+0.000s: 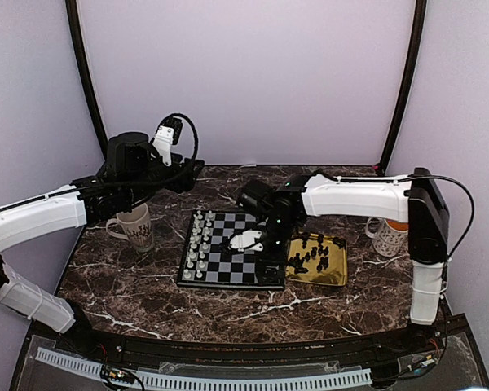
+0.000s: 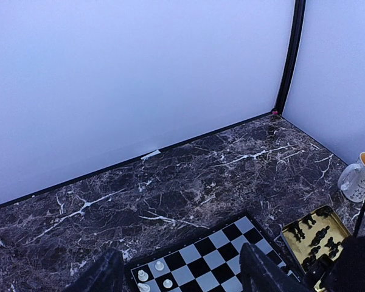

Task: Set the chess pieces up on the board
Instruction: Place the pawn at h7, then pick up the pawn from the storage box.

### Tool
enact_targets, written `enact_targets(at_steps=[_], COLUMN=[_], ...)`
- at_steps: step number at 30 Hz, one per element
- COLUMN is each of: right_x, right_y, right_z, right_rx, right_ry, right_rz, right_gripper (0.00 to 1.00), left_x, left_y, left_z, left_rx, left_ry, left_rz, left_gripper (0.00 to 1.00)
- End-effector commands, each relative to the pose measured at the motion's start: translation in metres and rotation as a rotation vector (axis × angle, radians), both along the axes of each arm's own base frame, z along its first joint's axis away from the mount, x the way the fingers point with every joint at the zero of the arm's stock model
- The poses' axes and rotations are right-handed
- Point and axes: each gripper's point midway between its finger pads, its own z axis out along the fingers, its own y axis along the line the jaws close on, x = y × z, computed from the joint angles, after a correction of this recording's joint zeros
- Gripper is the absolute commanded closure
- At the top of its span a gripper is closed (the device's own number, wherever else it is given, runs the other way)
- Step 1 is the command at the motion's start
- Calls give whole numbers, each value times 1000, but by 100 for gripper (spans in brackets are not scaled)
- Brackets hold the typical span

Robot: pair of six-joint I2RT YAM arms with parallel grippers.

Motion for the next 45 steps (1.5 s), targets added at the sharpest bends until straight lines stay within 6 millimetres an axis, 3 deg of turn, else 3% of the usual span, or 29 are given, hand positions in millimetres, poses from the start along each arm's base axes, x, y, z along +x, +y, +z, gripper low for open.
enact_targets(at_steps=[1, 6, 8, 9, 13, 20, 23, 29, 30, 33, 36, 37, 38, 40, 41, 42, 45], right_x=[25, 64, 72, 76, 82, 82, 74, 50, 48, 51, 70, 87, 100, 129, 138, 135, 121], right_y=[-13, -58, -77, -88, -119, -134, -137, -161, -163, -163, -169, -178, -191, -230, -244, -241, -230], right_z=[79, 101, 103, 113, 110, 112, 98, 39, 36, 52, 95, 127, 143, 150, 139, 120, 76], right_rx=[186, 225, 288, 336, 344, 394, 352, 155, 158, 201, 298, 366, 393, 342, 296, 264, 248], right_ry=[-71, -244, -235, -246, -205, -249, -186, -59, -68, -122, -290, -449, -565, -745, -768, -689, -498], right_rz=[-99, -191, -233, -262, -338, -416, -424, -416, -415, -416, -465, -535, -614, -826, -888, -833, -755], right_gripper=[0, 0, 0, 0, 0, 0, 0, 0, 0, 0, 0, 0, 0, 0, 1, 4, 32], left_x=[0, 1, 1, 2, 3, 5, 6, 6, 6, 6, 7, 7, 7, 7, 7, 8, 9], left_y=[1, -2, -2, -2, -2, -4, -3, -2, -2, -3, -2, -2, -3, -2, -2, -2, -2], left_z=[3, -2, -3, -4, -7, -11, -11, -11, -11, -13, -13, -13, -12, -12, -12, -13, -16], left_rx=[-4, 4, 9, 13, 22, 30, 38, 42, 42, 46, 49, 49, 47, 45, 46, 51, 65], left_ry=[-14, -4, -3, -3, 1, 6, 3, -3, -3, 0, -2, -3, -5, -6, -7, -5, -3], left_rz=[-5, -13, -11, -9, -6, -7, -1, 1, 1, 0, 3, 2, 1, 4, 6, 7, 10], left_gripper=[32, 32, 32, 32, 32, 32, 32, 32, 32, 32, 32, 32, 32, 31, 30, 29, 27])
